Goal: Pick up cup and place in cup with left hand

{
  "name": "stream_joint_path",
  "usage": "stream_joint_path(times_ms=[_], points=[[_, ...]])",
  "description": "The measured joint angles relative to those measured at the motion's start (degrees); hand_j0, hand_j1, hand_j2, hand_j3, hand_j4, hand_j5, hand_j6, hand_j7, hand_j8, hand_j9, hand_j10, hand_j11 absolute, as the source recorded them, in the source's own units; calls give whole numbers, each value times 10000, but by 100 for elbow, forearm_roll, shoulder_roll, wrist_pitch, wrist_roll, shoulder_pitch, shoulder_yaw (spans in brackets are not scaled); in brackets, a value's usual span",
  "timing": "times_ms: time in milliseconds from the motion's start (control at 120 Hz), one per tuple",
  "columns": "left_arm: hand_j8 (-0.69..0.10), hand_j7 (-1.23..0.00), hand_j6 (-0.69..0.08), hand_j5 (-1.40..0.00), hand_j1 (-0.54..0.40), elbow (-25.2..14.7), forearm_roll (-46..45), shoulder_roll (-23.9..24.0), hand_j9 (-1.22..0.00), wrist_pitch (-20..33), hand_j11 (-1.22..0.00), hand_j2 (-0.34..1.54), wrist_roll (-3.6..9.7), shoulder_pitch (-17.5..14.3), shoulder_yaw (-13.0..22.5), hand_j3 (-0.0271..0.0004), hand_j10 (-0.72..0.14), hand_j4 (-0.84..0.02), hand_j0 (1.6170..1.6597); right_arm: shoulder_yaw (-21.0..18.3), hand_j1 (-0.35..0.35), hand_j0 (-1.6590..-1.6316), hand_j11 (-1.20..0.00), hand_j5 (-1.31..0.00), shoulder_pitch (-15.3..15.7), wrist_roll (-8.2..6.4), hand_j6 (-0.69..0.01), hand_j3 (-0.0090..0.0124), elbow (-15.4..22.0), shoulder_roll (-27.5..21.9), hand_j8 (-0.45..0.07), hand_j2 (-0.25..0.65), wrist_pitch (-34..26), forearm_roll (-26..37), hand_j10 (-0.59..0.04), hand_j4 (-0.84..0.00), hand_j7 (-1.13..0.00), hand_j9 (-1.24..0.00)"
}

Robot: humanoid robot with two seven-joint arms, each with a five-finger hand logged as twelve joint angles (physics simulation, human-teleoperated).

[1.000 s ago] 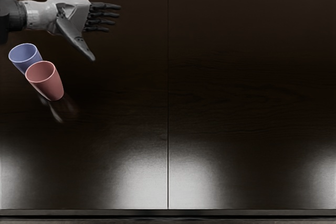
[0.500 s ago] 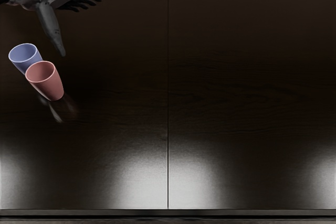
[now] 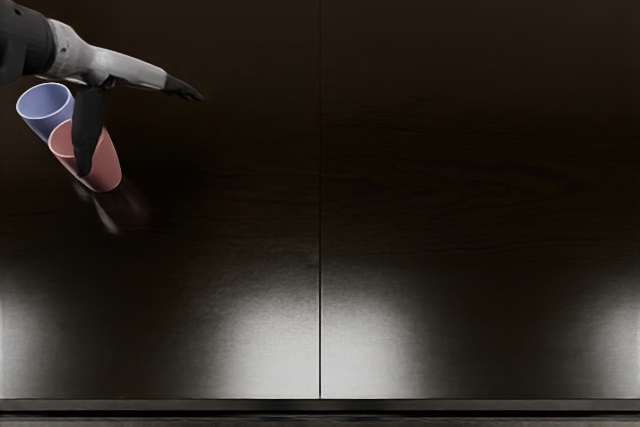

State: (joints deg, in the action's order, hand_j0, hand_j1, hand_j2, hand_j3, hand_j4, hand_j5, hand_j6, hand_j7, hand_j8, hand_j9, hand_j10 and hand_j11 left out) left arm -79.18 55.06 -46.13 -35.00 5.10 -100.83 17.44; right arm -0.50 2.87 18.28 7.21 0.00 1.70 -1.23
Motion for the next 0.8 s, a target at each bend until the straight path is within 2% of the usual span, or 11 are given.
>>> stream_joint_path(times_ms=[133, 250, 500, 800], points=[[-222, -243, -226, -244, 3273, -39, 101, -36, -241, 0, -240, 37, -241, -120, 543, 0, -211, -217, 16581, 2, -3491, -16581, 0, -1, -3, 0, -6, 0, 0, 0, -5, 0, -1, 0, -3, -4, 0, 0], [-223, -244, -227, -246, 3272, -47, 173, -63, -243, 0, -242, 37, -345, -121, 749, 0, -212, -218, 16581, 1, -3491, -16581, 0, -1, -2, 0, -6, 0, 0, 0, -5, 1, 0, 0, -3, -4, 0, 0], [-225, -247, -229, -248, 3270, -31, 205, -250, -245, 104, -244, 38, -390, -138, 894, 0, -214, -220, 16581, -1, -3491, -16581, 0, -1, -3, 0, -6, 0, 0, 0, -4, 1, 1, 0, -3, -4, 0, 0], [-231, -252, -234, -254, 3266, 14, 261, -300, -251, 716, -249, 40, -395, -123, 992, 0, -219, -225, 16581, 0, -3491, -16581, 0, -1, -2, 0, -6, 0, 0, 0, -5, 1, 1, 0, -3, -4, 0, 0]])
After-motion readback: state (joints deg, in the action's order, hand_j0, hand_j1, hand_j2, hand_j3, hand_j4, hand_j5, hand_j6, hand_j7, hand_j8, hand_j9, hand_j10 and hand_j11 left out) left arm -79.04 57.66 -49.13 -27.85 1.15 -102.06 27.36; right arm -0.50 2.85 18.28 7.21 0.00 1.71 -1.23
